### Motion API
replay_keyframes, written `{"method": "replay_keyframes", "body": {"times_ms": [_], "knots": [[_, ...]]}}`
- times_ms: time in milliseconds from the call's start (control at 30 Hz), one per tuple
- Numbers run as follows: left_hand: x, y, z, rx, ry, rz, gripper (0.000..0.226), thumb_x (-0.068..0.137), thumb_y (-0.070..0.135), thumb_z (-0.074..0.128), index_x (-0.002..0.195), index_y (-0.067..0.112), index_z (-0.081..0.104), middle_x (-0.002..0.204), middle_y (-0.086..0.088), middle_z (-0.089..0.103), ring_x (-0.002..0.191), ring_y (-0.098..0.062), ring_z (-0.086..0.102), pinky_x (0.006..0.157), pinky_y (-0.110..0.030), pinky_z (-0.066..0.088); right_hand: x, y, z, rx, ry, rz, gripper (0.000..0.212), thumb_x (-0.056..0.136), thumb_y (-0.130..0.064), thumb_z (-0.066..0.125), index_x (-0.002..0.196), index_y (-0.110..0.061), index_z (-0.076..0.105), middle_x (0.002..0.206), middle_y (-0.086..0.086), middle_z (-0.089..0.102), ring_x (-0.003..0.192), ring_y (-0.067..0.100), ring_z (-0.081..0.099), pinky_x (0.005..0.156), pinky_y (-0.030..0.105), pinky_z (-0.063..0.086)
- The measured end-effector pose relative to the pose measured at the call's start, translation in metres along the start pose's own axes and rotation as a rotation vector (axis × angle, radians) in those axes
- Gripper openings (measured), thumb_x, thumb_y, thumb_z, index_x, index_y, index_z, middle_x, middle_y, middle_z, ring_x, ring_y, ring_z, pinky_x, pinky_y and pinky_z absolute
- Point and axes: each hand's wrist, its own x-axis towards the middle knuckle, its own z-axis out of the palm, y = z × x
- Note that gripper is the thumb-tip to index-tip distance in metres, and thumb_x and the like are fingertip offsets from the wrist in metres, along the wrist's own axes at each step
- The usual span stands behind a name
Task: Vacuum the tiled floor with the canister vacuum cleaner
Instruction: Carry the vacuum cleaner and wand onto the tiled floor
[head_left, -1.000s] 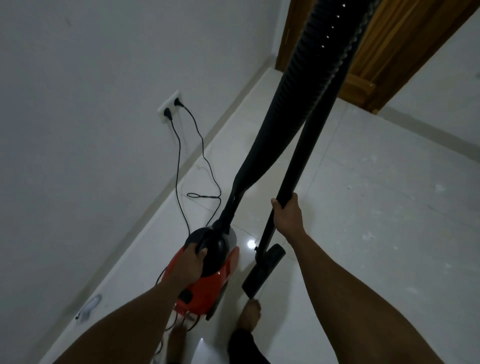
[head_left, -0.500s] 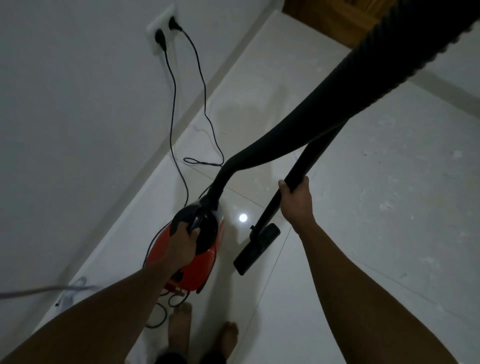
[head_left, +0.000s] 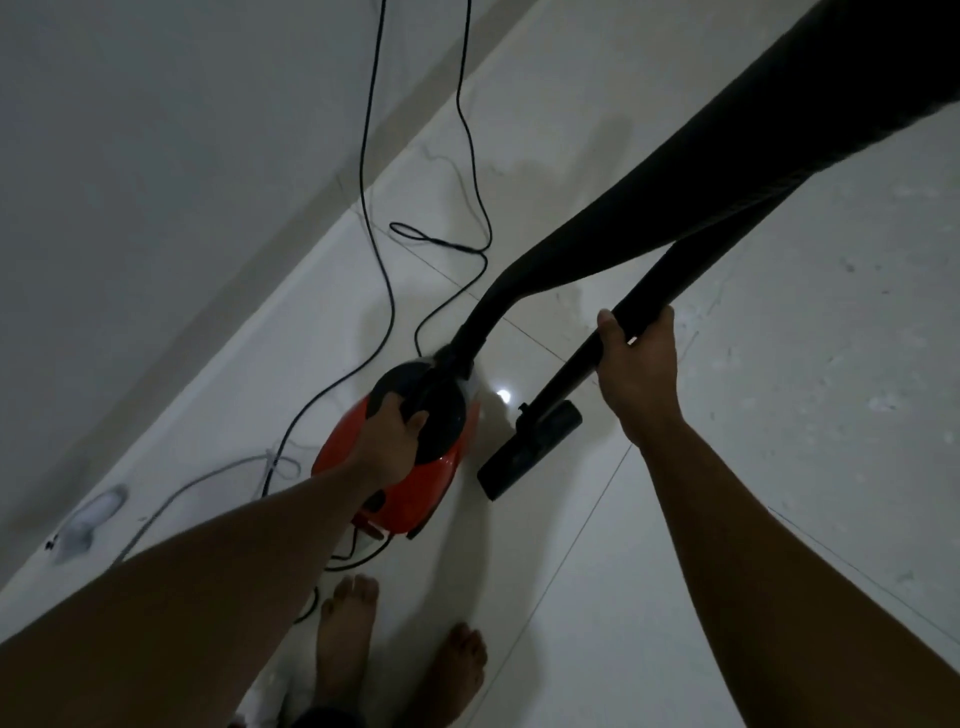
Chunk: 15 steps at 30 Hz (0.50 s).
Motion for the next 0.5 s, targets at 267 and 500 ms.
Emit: {"method": "replay_keyframes", "body": {"times_ms": [267,500], "knots": [[0.024,-0.039,0.012,-0.014,-0.035,0.014,0.015,0.102,0.027,0.051,0.102,0.013,0.045,0.075,-0.001,0.053,0.067,-0.016,0.052,0.055,-0.024,0.039,-0.009,0.026,0.02,0.065,0.001,0.017,0.028,0.101,-0.028,0.056,0.125,-0.028,0.042,0.099,-0.023,0.053,0.099,0.01,0.059,0.099,0.045,0.052],[0.047,-0.065,0.018,0.058,-0.012,0.112,0.028,0.095,0.036,0.061,0.086,0.011,0.054,0.069,-0.009,0.058,0.06,-0.018,0.054,0.053,-0.026,0.04,-0.006,0.029,0.034,0.027,0.046,-0.049,0.037,0.098,-0.029,0.061,0.129,-0.012,0.048,0.098,-0.018,0.055,0.095,0.009,0.061,0.092,0.043,0.057]]}}
